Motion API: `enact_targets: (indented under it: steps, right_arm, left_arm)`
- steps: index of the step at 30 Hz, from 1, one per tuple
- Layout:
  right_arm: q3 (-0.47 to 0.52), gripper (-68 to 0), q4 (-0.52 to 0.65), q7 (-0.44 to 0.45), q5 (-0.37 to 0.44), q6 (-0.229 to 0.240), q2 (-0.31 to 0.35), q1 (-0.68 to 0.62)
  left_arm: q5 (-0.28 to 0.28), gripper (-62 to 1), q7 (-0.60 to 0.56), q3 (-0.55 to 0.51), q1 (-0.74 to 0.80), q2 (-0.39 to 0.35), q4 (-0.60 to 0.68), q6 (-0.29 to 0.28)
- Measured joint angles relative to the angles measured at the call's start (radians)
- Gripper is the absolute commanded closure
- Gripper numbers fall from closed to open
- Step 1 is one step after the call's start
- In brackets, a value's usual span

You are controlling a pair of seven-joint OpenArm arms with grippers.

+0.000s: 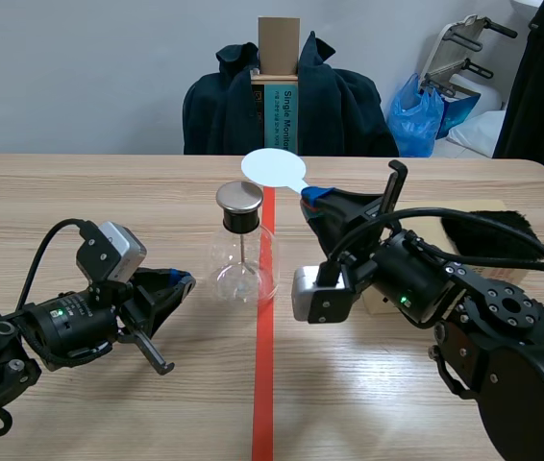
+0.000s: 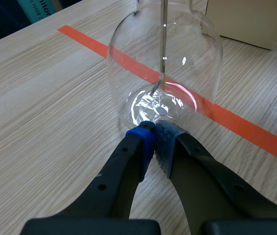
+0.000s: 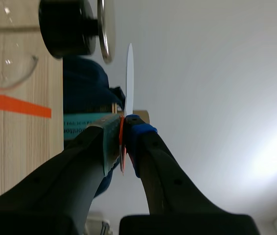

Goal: Do the electroscope experiment.
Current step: 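Move the plate toward and away from the electroscope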

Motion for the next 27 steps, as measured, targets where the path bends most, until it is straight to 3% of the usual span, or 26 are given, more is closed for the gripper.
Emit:
enact_targets:
  steps: [13,27]
  right_arm:
    - [0.000,-0.7,0.000,-0.208,0.000,0.000,0.000,0.000]
    - [0.000,-0.7,0.000,-0.201,0.001,0.000,0.000,0.000]
  left_arm:
    - [0.000,-3.0,0.000,0.000,0.000,0.000,0.000,0.000]
    - [0.000,-3.0,0.000,0.000,0.000,0.000,0.000,0.000]
